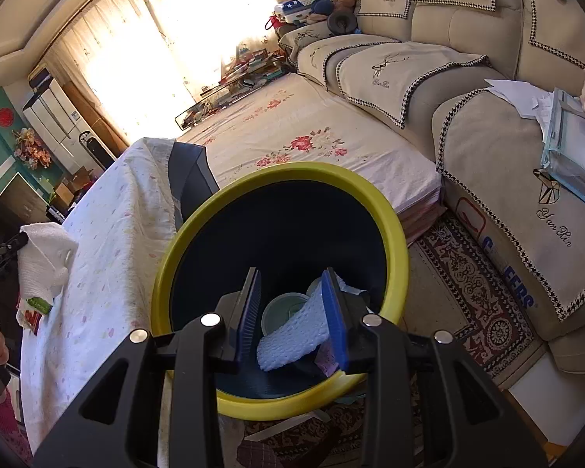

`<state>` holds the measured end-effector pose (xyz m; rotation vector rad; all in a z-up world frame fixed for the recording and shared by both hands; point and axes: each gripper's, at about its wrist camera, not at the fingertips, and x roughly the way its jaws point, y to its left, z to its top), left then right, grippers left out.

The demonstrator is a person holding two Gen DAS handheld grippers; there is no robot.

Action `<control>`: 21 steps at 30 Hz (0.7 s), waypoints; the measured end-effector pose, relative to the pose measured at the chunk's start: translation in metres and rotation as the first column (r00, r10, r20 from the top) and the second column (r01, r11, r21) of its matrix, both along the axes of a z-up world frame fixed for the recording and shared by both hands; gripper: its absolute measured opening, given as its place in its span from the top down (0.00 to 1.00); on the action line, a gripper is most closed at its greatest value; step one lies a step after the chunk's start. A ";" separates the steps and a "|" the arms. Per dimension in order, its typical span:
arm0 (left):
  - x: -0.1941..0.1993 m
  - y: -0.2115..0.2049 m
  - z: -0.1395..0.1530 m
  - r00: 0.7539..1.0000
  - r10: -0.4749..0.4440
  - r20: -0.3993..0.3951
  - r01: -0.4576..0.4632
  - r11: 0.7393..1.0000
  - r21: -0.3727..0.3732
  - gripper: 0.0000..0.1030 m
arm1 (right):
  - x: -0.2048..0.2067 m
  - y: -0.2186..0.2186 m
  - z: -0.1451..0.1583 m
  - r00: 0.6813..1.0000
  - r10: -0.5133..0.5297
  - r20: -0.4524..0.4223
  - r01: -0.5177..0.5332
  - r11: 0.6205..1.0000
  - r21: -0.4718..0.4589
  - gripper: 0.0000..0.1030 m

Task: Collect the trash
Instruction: 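Reach the left tool to the white paper towel and grasp it, then carry the paper towel over the bin and open the left tool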

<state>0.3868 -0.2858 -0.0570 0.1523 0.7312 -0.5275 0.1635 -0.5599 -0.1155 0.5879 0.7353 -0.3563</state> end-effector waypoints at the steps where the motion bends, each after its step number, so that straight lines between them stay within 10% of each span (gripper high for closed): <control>1: -0.007 -0.002 0.005 1.000 -0.015 0.005 0.015 1.000 -0.006 0.94 | -0.001 0.000 0.001 1.000 0.001 0.003 -0.001 1.000 0.000 0.70; 21: -0.122 -0.071 0.093 0.965 -0.236 0.113 0.245 0.967 -0.076 0.94 | -0.039 -0.021 0.018 0.995 -0.056 0.085 0.055 0.998 0.017 0.70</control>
